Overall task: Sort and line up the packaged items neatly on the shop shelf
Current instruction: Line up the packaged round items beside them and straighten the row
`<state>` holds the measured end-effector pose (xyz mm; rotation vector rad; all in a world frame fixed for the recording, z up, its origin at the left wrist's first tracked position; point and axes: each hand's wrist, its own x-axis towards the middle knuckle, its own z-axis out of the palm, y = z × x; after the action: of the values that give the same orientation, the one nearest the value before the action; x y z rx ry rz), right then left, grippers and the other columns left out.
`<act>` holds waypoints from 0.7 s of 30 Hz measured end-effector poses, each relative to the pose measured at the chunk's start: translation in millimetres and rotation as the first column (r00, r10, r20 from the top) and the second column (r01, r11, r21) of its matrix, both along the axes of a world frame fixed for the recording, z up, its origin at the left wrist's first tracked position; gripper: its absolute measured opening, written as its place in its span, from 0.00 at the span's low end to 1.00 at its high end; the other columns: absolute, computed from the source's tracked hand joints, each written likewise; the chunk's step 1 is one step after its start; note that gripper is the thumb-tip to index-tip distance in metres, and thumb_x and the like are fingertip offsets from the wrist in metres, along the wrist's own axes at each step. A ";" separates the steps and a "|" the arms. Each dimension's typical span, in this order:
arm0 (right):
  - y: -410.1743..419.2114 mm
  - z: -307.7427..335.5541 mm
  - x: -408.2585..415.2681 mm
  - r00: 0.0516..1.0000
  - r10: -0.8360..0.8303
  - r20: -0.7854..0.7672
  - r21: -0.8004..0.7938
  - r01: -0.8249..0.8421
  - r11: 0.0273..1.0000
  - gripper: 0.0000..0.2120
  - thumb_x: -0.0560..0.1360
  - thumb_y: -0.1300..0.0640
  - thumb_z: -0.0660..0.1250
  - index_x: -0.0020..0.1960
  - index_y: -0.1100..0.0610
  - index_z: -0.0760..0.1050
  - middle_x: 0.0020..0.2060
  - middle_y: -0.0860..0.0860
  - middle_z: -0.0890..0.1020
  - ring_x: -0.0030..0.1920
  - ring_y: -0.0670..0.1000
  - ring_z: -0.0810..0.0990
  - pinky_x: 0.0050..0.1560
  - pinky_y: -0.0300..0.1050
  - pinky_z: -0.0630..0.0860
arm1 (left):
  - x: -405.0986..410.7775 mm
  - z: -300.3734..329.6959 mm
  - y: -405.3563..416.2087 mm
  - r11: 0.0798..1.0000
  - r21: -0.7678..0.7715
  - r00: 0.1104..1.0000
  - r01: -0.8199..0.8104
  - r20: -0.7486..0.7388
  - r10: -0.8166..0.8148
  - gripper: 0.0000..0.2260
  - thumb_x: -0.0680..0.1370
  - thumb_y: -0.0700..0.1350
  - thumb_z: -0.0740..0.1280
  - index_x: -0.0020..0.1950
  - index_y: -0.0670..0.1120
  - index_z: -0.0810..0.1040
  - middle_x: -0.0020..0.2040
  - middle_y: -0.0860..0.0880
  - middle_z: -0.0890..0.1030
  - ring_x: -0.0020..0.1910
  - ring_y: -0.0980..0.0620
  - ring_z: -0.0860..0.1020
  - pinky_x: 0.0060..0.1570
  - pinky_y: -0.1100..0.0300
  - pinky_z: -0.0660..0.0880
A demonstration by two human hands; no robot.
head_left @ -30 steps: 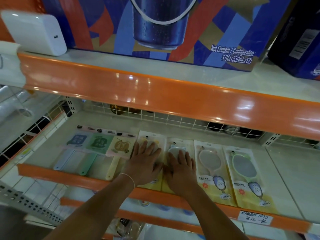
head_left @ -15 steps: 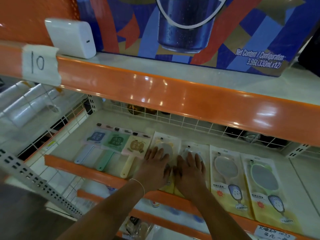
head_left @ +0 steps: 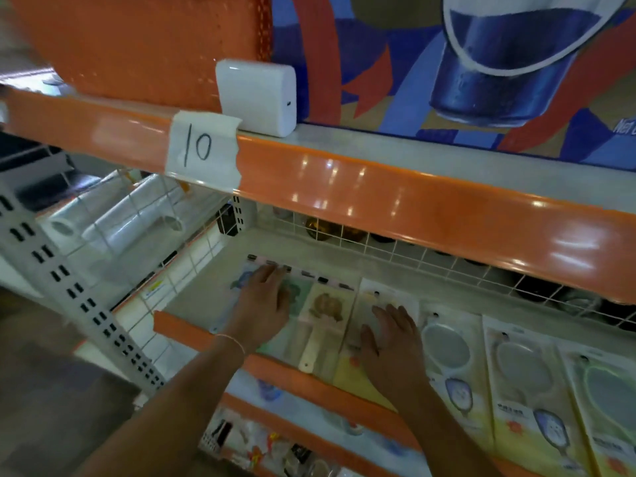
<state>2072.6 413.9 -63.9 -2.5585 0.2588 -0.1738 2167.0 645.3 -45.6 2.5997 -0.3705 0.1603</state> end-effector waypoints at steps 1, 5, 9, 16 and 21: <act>8.4 1.7 5.3 1.000 0.003 -0.005 -0.014 -0.003 1.000 0.30 0.74 0.42 0.52 0.72 0.53 0.68 0.74 0.54 0.65 0.76 0.55 0.56 0.75 0.49 0.53 | 11.1 1.3 13.1 1.000 0.009 1.000 -0.009 0.009 0.009 0.20 0.77 0.48 0.57 0.67 0.44 0.72 0.66 0.42 0.73 0.64 0.42 0.71 0.62 0.50 0.71; 47.6 6.4 27.4 0.999 -0.048 -0.012 -0.020 0.048 0.999 0.24 0.77 0.47 0.59 0.71 0.54 0.69 0.73 0.56 0.67 0.75 0.56 0.59 0.75 0.50 0.55 | 46.8 -1.2 54.7 0.997 0.078 1.000 0.007 -0.011 -0.006 0.22 0.81 0.47 0.59 0.73 0.42 0.66 0.74 0.42 0.66 0.73 0.43 0.62 0.73 0.52 0.58; 75.8 -4.6 46.3 0.997 -0.073 0.023 -0.108 0.075 0.991 0.26 0.74 0.45 0.56 0.65 0.59 0.76 0.65 0.61 0.76 0.69 0.61 0.70 0.73 0.54 0.61 | 65.3 -16.5 82.4 0.993 0.020 0.987 0.115 -0.114 -0.112 0.24 0.82 0.48 0.59 0.77 0.42 0.60 0.77 0.42 0.59 0.76 0.45 0.57 0.74 0.57 0.53; 94.3 -10.9 52.6 0.993 -0.094 -0.065 -0.256 0.075 0.964 0.30 0.74 0.41 0.49 0.66 0.54 0.74 0.70 0.59 0.70 0.72 0.62 0.64 0.72 0.58 0.62 | 75.8 -35.0 87.5 0.965 0.011 0.961 0.262 -0.097 -0.260 0.23 0.82 0.52 0.55 0.74 0.42 0.65 0.77 0.44 0.60 0.78 0.45 0.53 0.75 0.53 0.49; 98.9 -5.2 55.6 0.989 -0.100 -0.112 -0.246 0.069 0.967 0.34 0.73 0.36 0.42 0.72 0.50 0.67 0.75 0.53 0.61 0.76 0.59 0.53 0.74 0.57 0.55 | 81.9 -49.7 88.8 0.962 -0.008 0.958 0.273 -0.087 -0.273 0.30 0.77 0.59 0.50 0.71 0.42 0.71 0.75 0.44 0.65 0.77 0.44 0.55 0.75 0.51 0.52</act>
<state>2128.2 512.8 -69.1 -2.8071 0.4178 -0.0829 2248.9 734.1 -95.3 2.5177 -0.6923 -0.0495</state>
